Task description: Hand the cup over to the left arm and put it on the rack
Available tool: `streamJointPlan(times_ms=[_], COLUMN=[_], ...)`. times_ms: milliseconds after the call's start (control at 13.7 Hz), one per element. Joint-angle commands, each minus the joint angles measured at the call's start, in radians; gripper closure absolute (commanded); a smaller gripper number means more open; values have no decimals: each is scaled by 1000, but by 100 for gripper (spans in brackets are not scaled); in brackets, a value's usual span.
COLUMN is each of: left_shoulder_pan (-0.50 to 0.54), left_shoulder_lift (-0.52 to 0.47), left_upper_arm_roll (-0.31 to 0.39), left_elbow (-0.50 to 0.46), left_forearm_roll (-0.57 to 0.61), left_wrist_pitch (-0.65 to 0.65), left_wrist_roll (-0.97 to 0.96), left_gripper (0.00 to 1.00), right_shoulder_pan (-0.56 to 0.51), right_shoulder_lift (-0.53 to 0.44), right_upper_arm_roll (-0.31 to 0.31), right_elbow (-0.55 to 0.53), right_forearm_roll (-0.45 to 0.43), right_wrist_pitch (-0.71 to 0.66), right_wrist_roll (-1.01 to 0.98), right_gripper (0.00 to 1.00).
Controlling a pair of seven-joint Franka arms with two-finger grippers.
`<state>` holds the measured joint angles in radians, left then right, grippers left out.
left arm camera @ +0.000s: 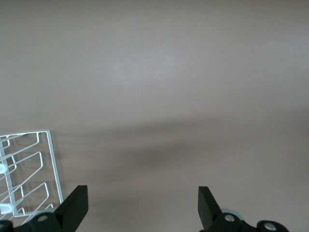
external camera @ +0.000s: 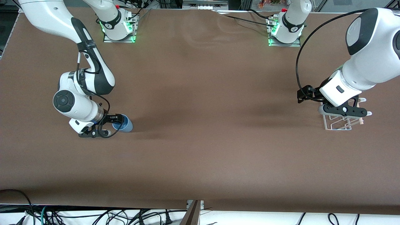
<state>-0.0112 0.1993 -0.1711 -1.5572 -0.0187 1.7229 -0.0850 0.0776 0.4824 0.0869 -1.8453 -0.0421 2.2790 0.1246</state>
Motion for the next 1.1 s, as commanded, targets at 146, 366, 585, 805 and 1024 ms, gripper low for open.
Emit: streamJointPlan(times_ms=[146, 366, 585, 805, 1024], left_shoulder_pan=[-15, -15, -13, -10, 19], left_shoulder_lift=[-4, -12, -12, -1, 17], left_upper_arm_roll=[-27, -69, -99, -91, -87], left_elbow=[3, 12, 12, 12, 9], left_forearm_roll=[26, 16, 16, 28, 16], left_wrist_pitch=[-5, -40, -37, -26, -46], left_wrist_roll=[2, 1, -7, -9, -4], left_gripper=[0, 0, 0, 0, 0], right_shoulder_pan=[-1, -1, -1, -1, -1], right_shoulder_lift=[4, 2, 2, 2, -16], right_upper_arm_roll=[1, 1, 1, 2, 19], right_elbow=[-14, -14, -14, -9, 14], right_forearm_roll=[11, 11, 11, 14, 68], right_wrist_pitch=[30, 27, 24, 17, 19], right_wrist_roll=[9, 10, 12, 12, 6], right_gripper=[40, 73, 100, 100, 100])
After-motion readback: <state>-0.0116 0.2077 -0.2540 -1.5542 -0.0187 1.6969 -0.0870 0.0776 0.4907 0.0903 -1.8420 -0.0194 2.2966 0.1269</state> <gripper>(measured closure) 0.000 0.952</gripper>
